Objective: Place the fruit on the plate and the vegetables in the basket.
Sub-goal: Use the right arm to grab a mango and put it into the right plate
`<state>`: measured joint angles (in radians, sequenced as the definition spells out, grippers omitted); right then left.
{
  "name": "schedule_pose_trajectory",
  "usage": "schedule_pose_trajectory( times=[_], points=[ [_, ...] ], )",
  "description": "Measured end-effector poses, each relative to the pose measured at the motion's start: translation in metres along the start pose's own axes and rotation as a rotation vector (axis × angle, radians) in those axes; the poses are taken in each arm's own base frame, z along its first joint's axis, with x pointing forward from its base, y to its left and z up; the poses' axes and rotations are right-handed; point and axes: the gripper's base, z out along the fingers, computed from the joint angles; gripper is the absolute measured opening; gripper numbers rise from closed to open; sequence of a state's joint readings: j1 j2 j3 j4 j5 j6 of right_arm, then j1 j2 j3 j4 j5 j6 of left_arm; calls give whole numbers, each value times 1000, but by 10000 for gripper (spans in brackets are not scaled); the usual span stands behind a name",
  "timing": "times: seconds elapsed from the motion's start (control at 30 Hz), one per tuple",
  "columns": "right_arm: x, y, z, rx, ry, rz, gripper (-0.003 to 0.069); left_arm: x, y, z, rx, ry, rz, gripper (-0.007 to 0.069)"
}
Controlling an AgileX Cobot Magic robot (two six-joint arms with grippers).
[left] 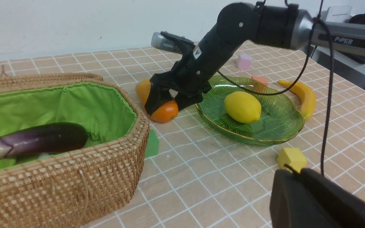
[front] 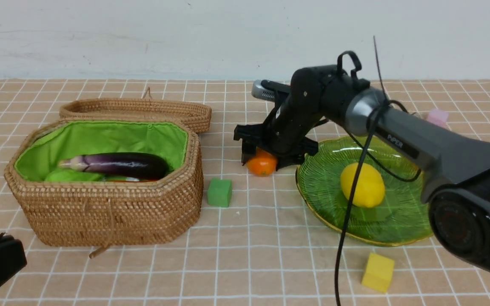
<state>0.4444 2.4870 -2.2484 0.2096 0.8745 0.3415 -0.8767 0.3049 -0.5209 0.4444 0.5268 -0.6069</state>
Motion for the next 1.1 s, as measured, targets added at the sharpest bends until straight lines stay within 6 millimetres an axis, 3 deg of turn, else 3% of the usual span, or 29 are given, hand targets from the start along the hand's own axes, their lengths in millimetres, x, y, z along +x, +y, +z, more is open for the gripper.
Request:
schedule_pose_trajectory(
  times=[0.13, 0.27, 0.33, 0.4, 0.43, 0.47, 0.5, 0.57, 0.67, 0.8, 0.9, 0.93, 0.97, 1.03, 1.07, 1.1],
  points=[
    [1, 1, 2, -20, 2, -41, 547, 0, 0, 0, 0, 0, 0, 25],
    [-1, 5, -10, -19, 10, -80, 547, 0, 0, 0, 0, 0, 1, 26],
    [-8, 14, -43, -24, -5, -120, 547, 0, 0, 0, -3, -2, 7, 26],
    [-11, 18, -61, -23, -14, -139, 547, 0, 0, 0, -3, -5, 9, 24],
    [-16, 27, -99, -22, -46, -167, 547, -1, 0, 0, 2, -11, 9, 20],
    [-17, 27, -104, -21, -50, -171, 547, -1, 0, 0, 3, -13, 9, 19],
    [-18, 32, -139, -5, -62, -196, 547, -2, -1, 0, 13, -27, 9, 13],
    [-15, 34, -179, 41, -65, -227, 547, -5, -3, 0, 29, -51, 9, 6],
    [-14, 29, -221, 131, -116, -277, 547, -9, -6, -1, 65, -96, 5, 4],
    [-4, 1, -254, 235, -119, -261, 547, -12, -10, -1, 107, -134, -22, 4],
    [20, -47, -259, 315, -29, -138, 547, -12, -12, -2, 132, -134, -67, 4],
    [30, -64, -255, 336, -2, -92, 547, -12, -12, -2, 138, -130, -76, 4],
    [33, -67, -254, 343, 9, -81, 547, -12, -12, -2, 139, -129, -78, 4],
    [55, -105, -230, 351, 28, 23, 547, -11, -13, -2, 144, -120, -76, 4],
    [55, -109, -228, 348, 15, 32, 547, -11, -13, -2, 144, -119, -73, 4],
    [66, -125, -210, 334, 22, 80, 547, -11, -13, -2, 145, -114, -70, 4]
  ],
)
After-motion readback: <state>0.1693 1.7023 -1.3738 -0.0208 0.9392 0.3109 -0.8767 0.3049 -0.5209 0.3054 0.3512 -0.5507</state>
